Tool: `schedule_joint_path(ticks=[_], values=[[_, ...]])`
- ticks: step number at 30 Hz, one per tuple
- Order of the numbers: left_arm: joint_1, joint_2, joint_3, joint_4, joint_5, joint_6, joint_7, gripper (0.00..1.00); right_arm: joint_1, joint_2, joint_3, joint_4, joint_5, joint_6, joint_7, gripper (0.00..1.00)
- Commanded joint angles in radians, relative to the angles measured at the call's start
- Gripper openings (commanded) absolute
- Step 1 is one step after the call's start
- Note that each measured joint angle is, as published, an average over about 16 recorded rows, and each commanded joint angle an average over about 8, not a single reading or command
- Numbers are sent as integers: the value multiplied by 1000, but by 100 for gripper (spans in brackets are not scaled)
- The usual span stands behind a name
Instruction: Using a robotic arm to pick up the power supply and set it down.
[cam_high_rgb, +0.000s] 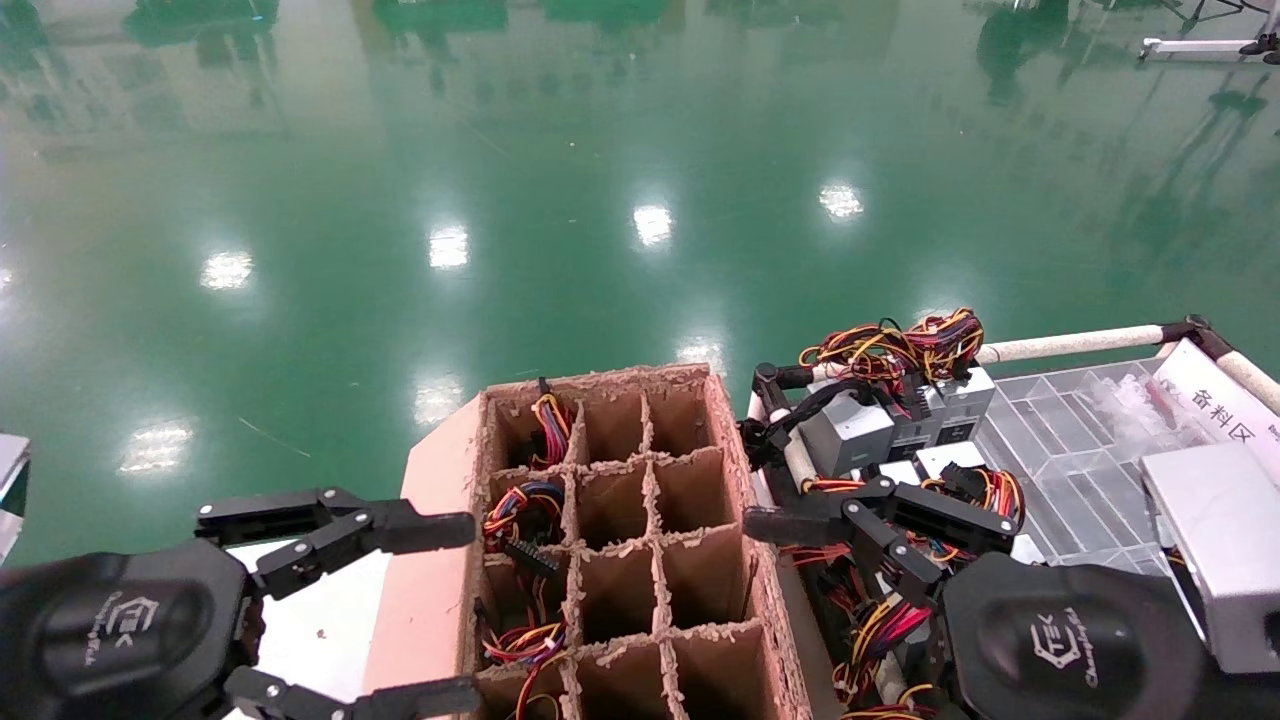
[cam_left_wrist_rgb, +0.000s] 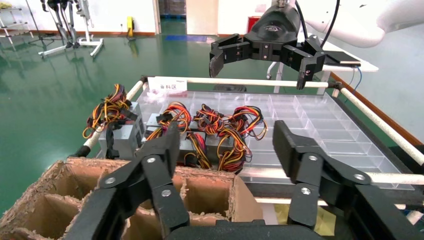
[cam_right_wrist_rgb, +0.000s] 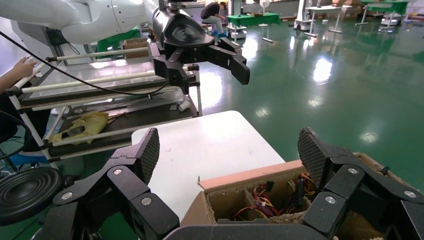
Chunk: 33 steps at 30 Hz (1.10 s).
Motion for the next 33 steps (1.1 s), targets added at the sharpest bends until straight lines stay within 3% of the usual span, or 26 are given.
schedule_joint_path(ticks=[1, 6, 12, 26, 33], values=[[0, 0, 0, 0, 0, 0, 0, 0, -5, 4, 3, 0, 6, -1, 1, 100], [0, 0, 0, 0, 0, 0, 0, 0, 52, -41, -33, -7, -72, 12, -9, 100], [0, 0, 0, 0, 0, 0, 0, 0, 194, -174, -117, -83, -216, 15, -36, 100], [0, 0, 0, 0, 0, 0, 0, 0, 491, -487, -292, -406, -559, 47, -270, 100], [0, 0, 0, 0, 0, 0, 0, 0, 576, -579, -326, -594, -636, 85, -373, 100]])
